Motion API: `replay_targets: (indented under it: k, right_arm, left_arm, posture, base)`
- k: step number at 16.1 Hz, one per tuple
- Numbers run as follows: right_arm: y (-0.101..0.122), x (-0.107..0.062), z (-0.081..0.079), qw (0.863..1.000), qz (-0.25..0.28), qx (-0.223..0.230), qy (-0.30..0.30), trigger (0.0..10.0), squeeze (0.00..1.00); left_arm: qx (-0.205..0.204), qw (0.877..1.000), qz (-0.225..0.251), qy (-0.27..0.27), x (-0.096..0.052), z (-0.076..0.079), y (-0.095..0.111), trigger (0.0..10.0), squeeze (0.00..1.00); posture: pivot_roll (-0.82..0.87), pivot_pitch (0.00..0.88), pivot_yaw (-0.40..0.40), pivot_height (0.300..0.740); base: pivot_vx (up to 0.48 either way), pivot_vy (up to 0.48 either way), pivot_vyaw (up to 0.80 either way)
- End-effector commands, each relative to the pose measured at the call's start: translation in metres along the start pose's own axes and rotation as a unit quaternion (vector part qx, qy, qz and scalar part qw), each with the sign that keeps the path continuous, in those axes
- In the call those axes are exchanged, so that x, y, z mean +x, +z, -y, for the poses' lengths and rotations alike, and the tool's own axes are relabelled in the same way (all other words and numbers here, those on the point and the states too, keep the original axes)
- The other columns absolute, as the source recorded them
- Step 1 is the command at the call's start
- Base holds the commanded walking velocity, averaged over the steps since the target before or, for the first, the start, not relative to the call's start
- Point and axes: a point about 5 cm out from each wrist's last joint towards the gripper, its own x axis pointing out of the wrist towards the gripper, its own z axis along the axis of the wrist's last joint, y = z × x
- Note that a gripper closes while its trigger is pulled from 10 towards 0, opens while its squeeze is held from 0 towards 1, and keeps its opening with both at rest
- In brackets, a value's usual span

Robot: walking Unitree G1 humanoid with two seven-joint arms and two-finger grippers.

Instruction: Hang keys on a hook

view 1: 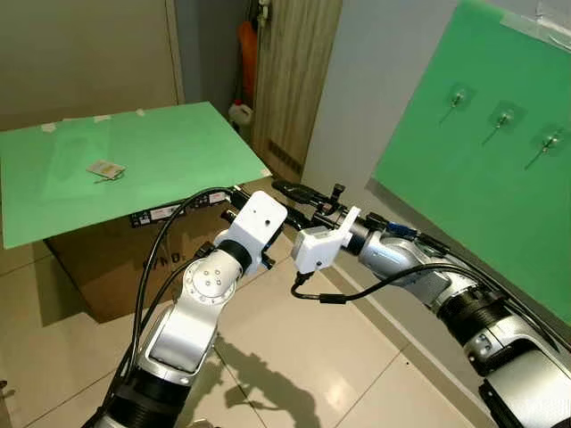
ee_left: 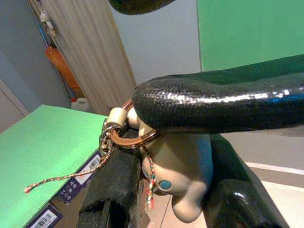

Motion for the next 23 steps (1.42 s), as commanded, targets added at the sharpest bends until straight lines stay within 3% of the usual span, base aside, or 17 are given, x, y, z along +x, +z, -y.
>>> replay_targets:
  k: [1,4,5,8,10,14,16,19,23]
  right_arm:
    - [-0.005,0.001,-0.001,1.000,-0.012,-0.010,0.015,10.0,0.00]
    - [-0.013,0.000,-0.004,0.998,-0.048,0.026,0.008,10.0,0.00]
    - [-0.022,-0.005,-0.013,0.994,-0.091,0.061,0.016,10.0,0.00]
    - [-0.032,-0.012,-0.029,0.981,-0.144,0.128,0.020,10.0,0.00]
    - [-0.032,-0.017,-0.043,0.975,-0.160,0.148,0.041,10.0,0.00]
    - [-0.034,-0.022,-0.054,0.967,-0.176,0.175,0.059,10.0,0.00]
    - [-0.035,-0.024,-0.052,0.966,-0.177,0.180,0.054,10.0,0.00]
    - [-0.037,-0.019,-0.030,0.977,-0.159,0.141,0.009,10.0,0.00]
    - [-0.036,-0.020,-0.023,0.979,-0.154,0.133,-0.009,10.0,0.00]
  left_arm:
    - [0.007,1.000,0.020,-0.006,0.002,0.003,0.009,0.0,0.00]
    - [0.007,1.000,0.020,-0.006,0.002,0.003,0.009,0.0,0.00]
    - [0.007,1.000,0.020,-0.007,0.001,0.003,0.009,0.0,0.00]
    - [0.006,1.000,0.019,-0.009,0.001,0.003,0.009,0.0,0.00]
    - [0.006,1.000,0.018,-0.010,0.000,0.003,0.009,0.0,0.00]
    - [0.005,1.000,0.017,-0.010,0.000,0.003,0.008,0.0,0.00]
    - [0.004,1.000,0.016,-0.009,0.000,0.003,0.008,0.0,0.00]
    - [0.003,1.000,0.015,-0.007,0.000,0.003,0.007,0.0,0.00]
    - [-0.006,1.000,0.013,0.000,0.000,0.001,0.004,0.0,0.00]
  posture:
    - [-0.01,0.048,-0.112,0.740]
    - [-0.01,0.050,-0.111,0.740]
    - [-0.01,0.052,-0.111,0.740]
    - [-0.01,0.057,-0.110,0.740]
    - [-0.01,0.059,-0.109,0.740]
    - [0.00,0.062,-0.109,0.740]
    - [-0.01,0.060,-0.109,0.740]
    - [-0.01,0.053,-0.113,0.740]
    - [-0.01,0.041,-0.119,0.740]
  base:
    - [0.000,0.000,0.00]
    - [0.000,0.000,0.00]
    - [0.000,0.000,0.00]
    - [0.000,0.000,0.00]
    - [0.000,0.000,0.00]
    - [0.000,0.000,0.00]
    - [0.000,0.000,0.00]
    - [0.000,0.000,0.00]
    - [0.000,0.000,0.00]
